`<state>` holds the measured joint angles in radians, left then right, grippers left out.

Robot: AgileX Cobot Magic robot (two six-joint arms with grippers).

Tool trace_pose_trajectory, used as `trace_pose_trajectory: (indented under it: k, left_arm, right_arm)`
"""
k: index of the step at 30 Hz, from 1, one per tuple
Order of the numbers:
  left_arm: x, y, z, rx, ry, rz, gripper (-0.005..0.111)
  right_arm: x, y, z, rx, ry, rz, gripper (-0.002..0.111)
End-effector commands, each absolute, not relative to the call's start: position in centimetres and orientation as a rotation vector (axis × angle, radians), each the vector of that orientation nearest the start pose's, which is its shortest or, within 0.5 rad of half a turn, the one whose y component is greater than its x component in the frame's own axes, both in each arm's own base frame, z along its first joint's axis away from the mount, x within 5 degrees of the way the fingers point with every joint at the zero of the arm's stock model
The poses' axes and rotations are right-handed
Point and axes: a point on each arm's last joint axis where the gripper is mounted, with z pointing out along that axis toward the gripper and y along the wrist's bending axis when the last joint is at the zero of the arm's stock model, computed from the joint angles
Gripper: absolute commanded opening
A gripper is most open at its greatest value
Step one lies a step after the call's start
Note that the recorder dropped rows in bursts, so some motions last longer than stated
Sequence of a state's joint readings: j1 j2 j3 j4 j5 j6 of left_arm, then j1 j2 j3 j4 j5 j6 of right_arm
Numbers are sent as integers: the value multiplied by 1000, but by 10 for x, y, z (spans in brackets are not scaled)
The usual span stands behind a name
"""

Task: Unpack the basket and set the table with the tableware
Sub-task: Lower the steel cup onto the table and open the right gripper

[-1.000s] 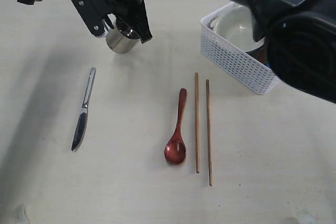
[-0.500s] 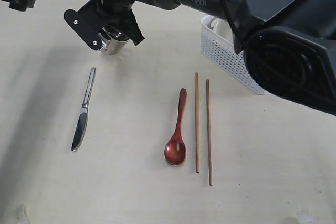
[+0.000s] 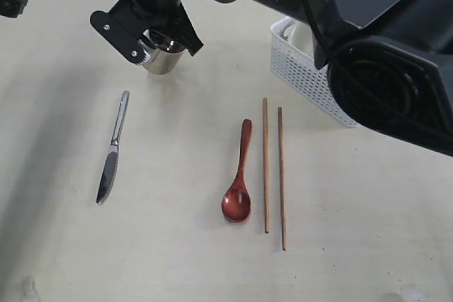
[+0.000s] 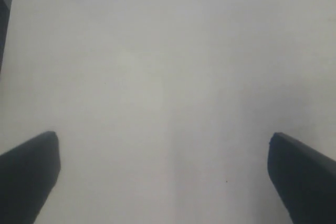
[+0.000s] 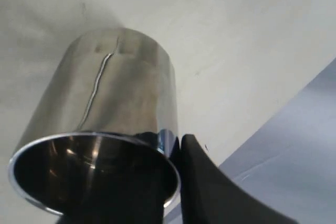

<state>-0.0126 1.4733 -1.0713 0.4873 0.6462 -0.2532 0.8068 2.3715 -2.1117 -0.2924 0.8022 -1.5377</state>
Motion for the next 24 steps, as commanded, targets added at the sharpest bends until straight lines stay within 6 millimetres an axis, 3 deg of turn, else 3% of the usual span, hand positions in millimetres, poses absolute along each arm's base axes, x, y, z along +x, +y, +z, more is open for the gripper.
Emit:
trace_pose_trajectory:
  k: [1,7,21,24]
  left_arm:
    - [309,23,285,60,2461,423,105]
    - [309,24,285,64,2460,428,105]
    - [308,24,285,65,2463,432,105]
    - [308,24,285,63,2467,434,105]
  right_arm:
    - [382,378,194,-2530,775,-615,0]
    - [379,389,176,-2603,735,-609,0]
    - [379,397,177,-2558,651,-629,0]
    - [379,397,177,-2558,652,-626,10]
